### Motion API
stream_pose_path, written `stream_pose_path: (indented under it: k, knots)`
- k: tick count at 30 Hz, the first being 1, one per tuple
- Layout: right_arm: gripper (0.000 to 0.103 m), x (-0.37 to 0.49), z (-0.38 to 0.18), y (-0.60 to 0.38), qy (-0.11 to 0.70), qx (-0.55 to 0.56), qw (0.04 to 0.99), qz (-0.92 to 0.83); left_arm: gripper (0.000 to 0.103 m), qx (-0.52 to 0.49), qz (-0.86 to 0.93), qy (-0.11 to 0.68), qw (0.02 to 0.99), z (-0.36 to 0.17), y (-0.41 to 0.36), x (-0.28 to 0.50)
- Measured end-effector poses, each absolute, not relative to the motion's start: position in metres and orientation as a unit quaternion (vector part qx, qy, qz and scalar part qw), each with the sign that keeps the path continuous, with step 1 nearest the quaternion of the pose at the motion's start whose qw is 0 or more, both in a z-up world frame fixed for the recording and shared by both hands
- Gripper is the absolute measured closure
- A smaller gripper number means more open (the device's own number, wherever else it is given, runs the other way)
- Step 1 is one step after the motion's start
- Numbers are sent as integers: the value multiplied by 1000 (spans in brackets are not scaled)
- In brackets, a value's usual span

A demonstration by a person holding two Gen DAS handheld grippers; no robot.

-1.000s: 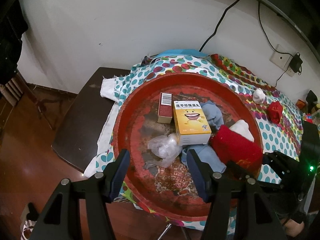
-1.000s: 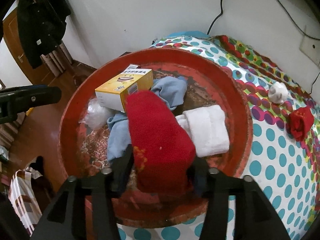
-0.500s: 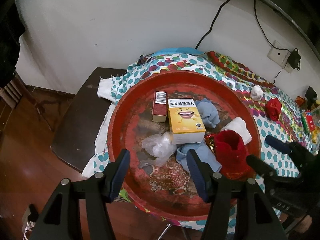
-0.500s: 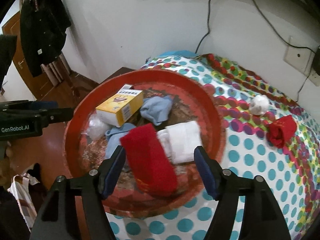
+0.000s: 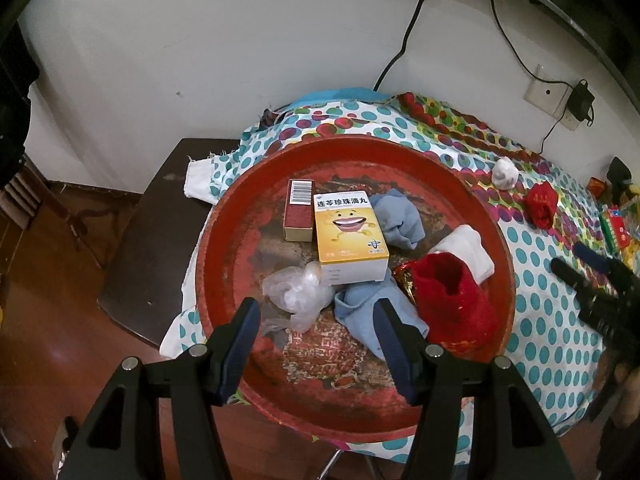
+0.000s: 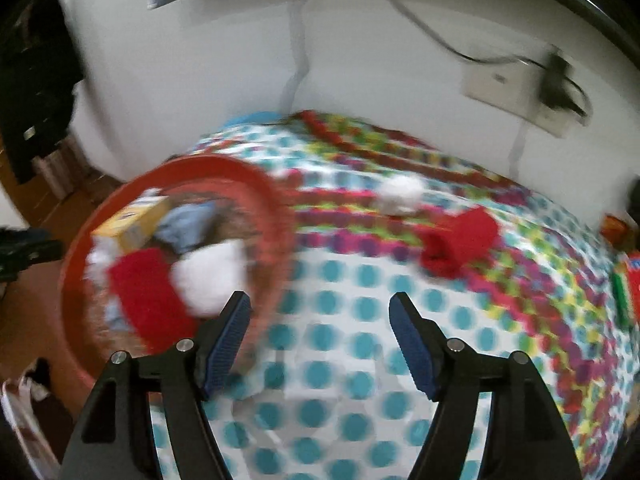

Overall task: Organize objects
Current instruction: 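Grasp the white sock ball with the left tool while the right tool grasps the red sock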

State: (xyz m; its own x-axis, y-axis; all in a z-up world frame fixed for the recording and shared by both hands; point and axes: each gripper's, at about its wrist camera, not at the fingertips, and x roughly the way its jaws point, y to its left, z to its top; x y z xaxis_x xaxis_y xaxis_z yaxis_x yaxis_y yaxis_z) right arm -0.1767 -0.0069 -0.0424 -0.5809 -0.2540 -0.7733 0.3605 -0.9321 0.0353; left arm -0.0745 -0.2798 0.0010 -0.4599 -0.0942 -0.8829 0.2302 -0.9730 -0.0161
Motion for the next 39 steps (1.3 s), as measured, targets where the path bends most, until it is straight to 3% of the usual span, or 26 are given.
stream_pose_path:
  k: [8, 14, 21, 22, 26, 29, 33, 39]
  knots:
    - [33, -228, -68, 60, 21, 441, 102, -891, 43, 516, -849, 70, 85, -6, -270, -82]
    - [22, -264, -85, 54, -18, 441, 105, -891, 43, 536, -839, 60, 66, -22, -250, -95]
    - [22, -297, -102, 48, -45, 440, 87, -893, 43, 529, -846, 58, 36, -25, -224, -107]
    - [23, -300, -104, 48, -46, 439, 89, -893, 43, 529, -846, 57, 34, -25, -220, -112]
    - [56, -305, -103, 56, -25, 432, 113, -894, 43, 548, -835, 16, 35, -30, -195, -143]
    - [70, -298, -98, 74, -26, 429, 135, -893, 43, 548, -836, 8, 10, -30, -170, -175]
    - [72, -277, -88, 105, -8, 411, 140, -901, 43, 553, -832, 23, -39, -41, -134, -220]
    - [72, -245, -91, 147, 29, 406, 141, -903, 43, 536, -840, -15, -81, -49, -73, -271]
